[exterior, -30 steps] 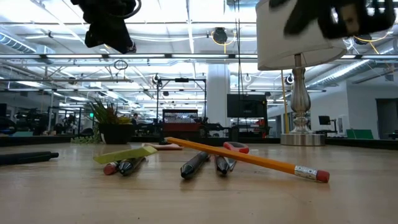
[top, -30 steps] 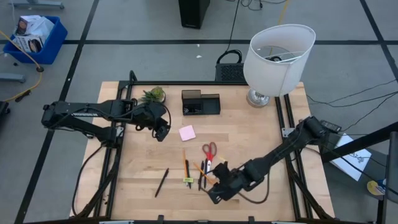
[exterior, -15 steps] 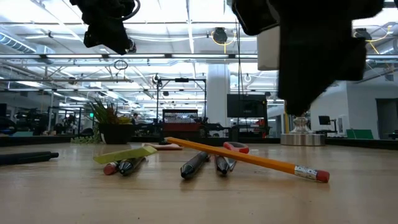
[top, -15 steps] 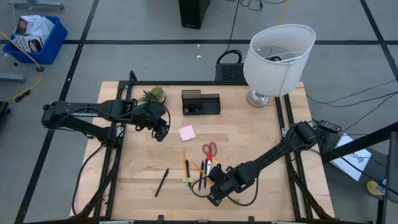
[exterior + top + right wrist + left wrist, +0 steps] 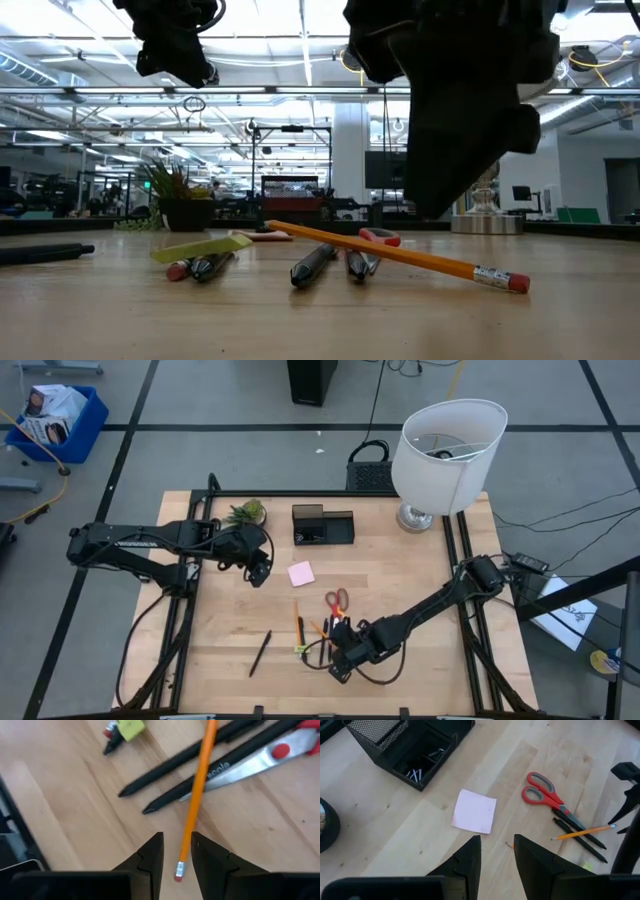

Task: Pick and place office supplies into organizer
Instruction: Put the orange pencil into the black desk organizer

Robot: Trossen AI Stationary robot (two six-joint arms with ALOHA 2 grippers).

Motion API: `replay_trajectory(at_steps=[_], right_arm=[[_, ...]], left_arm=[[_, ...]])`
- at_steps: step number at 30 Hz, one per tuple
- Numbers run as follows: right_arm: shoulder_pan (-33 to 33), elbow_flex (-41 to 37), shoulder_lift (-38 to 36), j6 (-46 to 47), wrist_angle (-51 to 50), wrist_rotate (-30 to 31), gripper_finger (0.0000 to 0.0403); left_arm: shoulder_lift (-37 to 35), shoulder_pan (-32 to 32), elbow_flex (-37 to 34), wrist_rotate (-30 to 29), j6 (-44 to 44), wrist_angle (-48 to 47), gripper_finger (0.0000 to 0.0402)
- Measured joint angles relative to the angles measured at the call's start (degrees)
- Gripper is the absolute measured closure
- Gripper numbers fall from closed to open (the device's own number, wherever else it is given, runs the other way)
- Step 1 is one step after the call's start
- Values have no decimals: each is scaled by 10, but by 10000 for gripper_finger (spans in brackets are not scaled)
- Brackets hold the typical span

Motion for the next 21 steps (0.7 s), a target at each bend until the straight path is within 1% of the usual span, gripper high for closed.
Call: replay_trajectory(at_steps=[4,9,15,21], right_arm=[[-2,0,4,-12,0,1,315],[-2,0,26,-20,19,-3,315],[-2,0,49,-12,31,-5,315],[-2,0,50,-15,30,-2,315]], left_arm=[[0,0,0,0,0,-1,282],[0,0,0,0,2,-1,282],[0,0,0,5,2,-1,282],[0,0,0,5,2,-1,282]])
